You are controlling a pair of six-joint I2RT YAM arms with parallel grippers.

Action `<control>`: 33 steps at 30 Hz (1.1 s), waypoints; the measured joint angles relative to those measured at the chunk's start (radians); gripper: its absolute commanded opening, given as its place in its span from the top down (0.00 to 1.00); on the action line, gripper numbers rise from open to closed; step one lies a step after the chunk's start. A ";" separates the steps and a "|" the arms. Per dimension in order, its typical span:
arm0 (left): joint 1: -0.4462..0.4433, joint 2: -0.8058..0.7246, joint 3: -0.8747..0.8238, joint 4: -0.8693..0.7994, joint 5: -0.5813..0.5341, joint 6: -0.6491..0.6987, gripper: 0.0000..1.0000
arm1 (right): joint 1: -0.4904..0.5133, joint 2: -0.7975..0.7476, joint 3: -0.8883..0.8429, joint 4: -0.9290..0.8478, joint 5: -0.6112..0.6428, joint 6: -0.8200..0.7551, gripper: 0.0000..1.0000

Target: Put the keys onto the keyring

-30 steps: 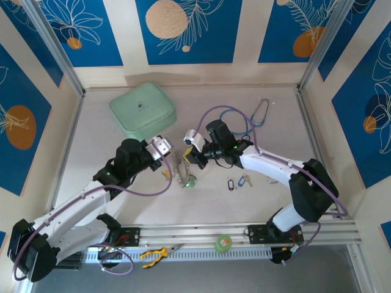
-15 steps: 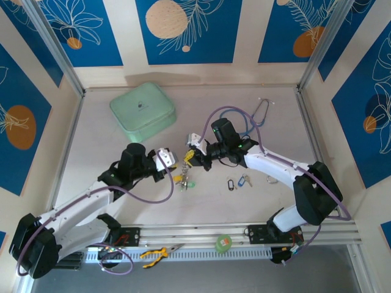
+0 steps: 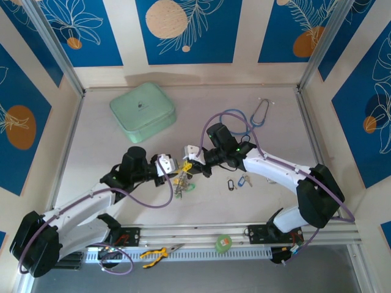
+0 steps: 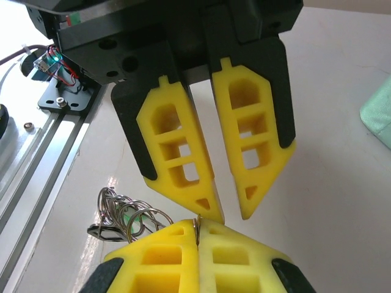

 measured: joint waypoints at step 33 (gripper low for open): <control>0.005 -0.051 -0.034 0.036 0.042 0.026 1.00 | 0.017 -0.025 -0.005 0.031 0.019 0.013 0.62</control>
